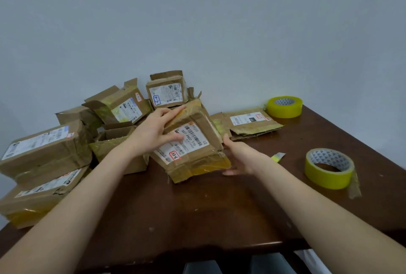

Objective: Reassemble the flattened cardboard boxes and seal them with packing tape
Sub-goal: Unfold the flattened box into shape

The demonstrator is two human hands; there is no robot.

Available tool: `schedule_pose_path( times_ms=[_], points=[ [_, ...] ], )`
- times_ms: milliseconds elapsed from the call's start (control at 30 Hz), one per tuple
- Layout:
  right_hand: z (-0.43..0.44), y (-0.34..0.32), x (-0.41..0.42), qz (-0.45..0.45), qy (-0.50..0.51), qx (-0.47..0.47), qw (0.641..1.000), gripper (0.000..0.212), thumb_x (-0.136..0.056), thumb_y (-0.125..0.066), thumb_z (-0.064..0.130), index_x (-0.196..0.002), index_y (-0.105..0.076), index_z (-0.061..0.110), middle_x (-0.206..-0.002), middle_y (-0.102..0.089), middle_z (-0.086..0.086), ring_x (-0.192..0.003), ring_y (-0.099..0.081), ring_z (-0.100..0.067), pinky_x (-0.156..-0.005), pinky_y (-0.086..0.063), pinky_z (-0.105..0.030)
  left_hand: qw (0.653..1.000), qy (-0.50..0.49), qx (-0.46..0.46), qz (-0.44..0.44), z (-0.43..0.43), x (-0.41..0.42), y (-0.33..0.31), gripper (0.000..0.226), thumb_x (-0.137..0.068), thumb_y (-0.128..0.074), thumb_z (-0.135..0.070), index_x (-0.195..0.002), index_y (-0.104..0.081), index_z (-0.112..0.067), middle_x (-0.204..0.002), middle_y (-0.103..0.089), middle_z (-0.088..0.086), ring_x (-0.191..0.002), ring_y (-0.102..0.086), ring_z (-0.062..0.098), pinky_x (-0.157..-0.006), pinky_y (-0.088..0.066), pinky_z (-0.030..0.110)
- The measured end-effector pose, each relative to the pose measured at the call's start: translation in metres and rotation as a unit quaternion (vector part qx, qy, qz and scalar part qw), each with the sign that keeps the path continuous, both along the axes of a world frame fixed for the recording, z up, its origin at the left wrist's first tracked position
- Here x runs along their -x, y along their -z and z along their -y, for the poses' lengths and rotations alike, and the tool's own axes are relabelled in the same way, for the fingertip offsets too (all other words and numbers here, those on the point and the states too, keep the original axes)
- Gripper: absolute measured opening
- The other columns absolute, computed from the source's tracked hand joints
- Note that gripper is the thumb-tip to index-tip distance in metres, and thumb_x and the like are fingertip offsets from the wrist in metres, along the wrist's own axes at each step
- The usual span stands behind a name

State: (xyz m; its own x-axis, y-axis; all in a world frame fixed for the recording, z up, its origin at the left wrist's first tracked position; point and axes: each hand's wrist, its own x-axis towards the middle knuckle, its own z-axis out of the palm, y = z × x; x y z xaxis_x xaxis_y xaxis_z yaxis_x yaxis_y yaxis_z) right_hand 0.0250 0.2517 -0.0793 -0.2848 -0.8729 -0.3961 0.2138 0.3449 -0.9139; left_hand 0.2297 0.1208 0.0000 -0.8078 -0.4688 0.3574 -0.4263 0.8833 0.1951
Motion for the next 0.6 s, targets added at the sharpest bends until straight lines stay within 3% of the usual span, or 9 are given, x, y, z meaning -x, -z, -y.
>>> schedule_pose_path(
  times_ms=[100,167,233,300,367,467,533,600],
  points=[
    [0.008,-0.003,-0.008,0.175,0.047,0.041,0.983,0.033,-0.095,-0.054,0.044,-0.105,-0.065,0.014,-0.099,-0.072,-0.007,-0.088,-0.069,-0.024,-0.072,-0.058,-0.038,1.000,-0.007,0.000,0.004,-0.006,-0.004,-0.010,0.077,-0.080,-0.063,-0.050,-0.140,-0.014,-0.048,-0.136,-0.038,0.005,-0.121,-0.040,0.017,-0.100,-0.038,0.030],
    [0.006,-0.005,-0.008,0.193,0.071,0.058,0.977,0.026,-0.090,-0.064,0.031,-0.106,-0.065,0.010,-0.096,-0.071,-0.008,-0.079,-0.068,-0.021,-0.059,-0.057,-0.030,0.999,-0.021,0.020,0.017,-0.008,-0.010,-0.017,0.077,-0.078,-0.060,-0.055,-0.139,-0.012,-0.051,-0.133,-0.040,0.006,-0.117,-0.042,0.019,-0.099,-0.040,0.034],
    [0.002,-0.006,-0.005,0.175,0.078,0.081,0.978,0.033,-0.083,-0.073,0.019,-0.112,-0.064,0.006,-0.102,-0.070,-0.011,-0.078,-0.068,-0.019,-0.057,-0.057,-0.029,0.998,-0.034,0.036,0.038,-0.010,-0.013,-0.025,0.076,-0.076,-0.056,-0.061,-0.137,-0.010,-0.054,-0.133,-0.040,0.006,-0.115,-0.042,0.019,-0.098,-0.042,0.036],
    [-0.003,-0.005,0.001,0.054,0.098,0.080,0.990,0.043,-0.079,-0.077,0.013,-0.118,-0.060,0.008,-0.110,-0.068,-0.011,-0.082,-0.065,-0.016,-0.059,-0.051,-0.028,0.994,-0.043,0.058,0.080,-0.012,-0.009,-0.026,0.077,-0.080,-0.057,-0.059,-0.139,-0.009,-0.054,-0.135,-0.039,0.005,-0.115,-0.041,0.018,-0.095,-0.041,0.034],
    [-0.010,0.000,0.010,-0.128,0.104,0.042,0.985,0.046,-0.079,-0.078,0.020,-0.120,-0.058,0.012,-0.114,-0.063,-0.007,-0.089,-0.060,-0.015,-0.066,-0.047,-0.028,0.987,-0.046,0.079,0.129,-0.017,0.003,-0.015,0.079,-0.082,-0.056,-0.060,-0.143,-0.006,-0.054,-0.140,-0.036,0.005,-0.119,-0.039,0.019,-0.096,-0.041,0.035],
    [-0.018,0.011,0.027,-0.398,0.040,-0.072,0.914,0.037,-0.085,-0.070,0.032,-0.119,-0.061,0.020,-0.122,-0.061,-0.003,-0.108,-0.058,-0.021,-0.087,-0.049,-0.033,0.981,-0.046,0.068,0.175,-0.025,0.027,0.015,0.081,-0.084,-0.055,-0.060,-0.146,-0.003,-0.052,-0.146,-0.031,0.005,-0.127,-0.035,0.023,-0.102,-0.039,0.038],
    [-0.022,0.012,0.031,-0.482,0.029,-0.101,0.870,0.025,-0.090,-0.061,0.035,-0.114,-0.064,0.025,-0.120,-0.063,-0.002,-0.108,-0.059,-0.023,-0.088,-0.050,-0.033,0.979,-0.050,0.054,0.188,-0.021,0.038,0.022,0.081,-0.085,-0.055,-0.060,-0.147,-0.006,-0.048,-0.148,-0.031,0.005,-0.129,-0.035,0.024,-0.102,-0.039,0.040],
    [-0.024,0.008,0.032,-0.481,0.064,-0.063,0.872,0.021,-0.094,-0.053,0.041,-0.099,-0.064,0.024,-0.107,-0.069,-0.002,-0.097,-0.063,-0.022,-0.086,-0.051,-0.035,0.981,-0.053,0.017,0.188,-0.012,0.043,0.021,0.080,-0.085,-0.057,-0.059,-0.148,-0.009,-0.047,-0.146,-0.033,0.006,-0.128,-0.037,0.024,-0.099,-0.042,0.043]
  ],
)
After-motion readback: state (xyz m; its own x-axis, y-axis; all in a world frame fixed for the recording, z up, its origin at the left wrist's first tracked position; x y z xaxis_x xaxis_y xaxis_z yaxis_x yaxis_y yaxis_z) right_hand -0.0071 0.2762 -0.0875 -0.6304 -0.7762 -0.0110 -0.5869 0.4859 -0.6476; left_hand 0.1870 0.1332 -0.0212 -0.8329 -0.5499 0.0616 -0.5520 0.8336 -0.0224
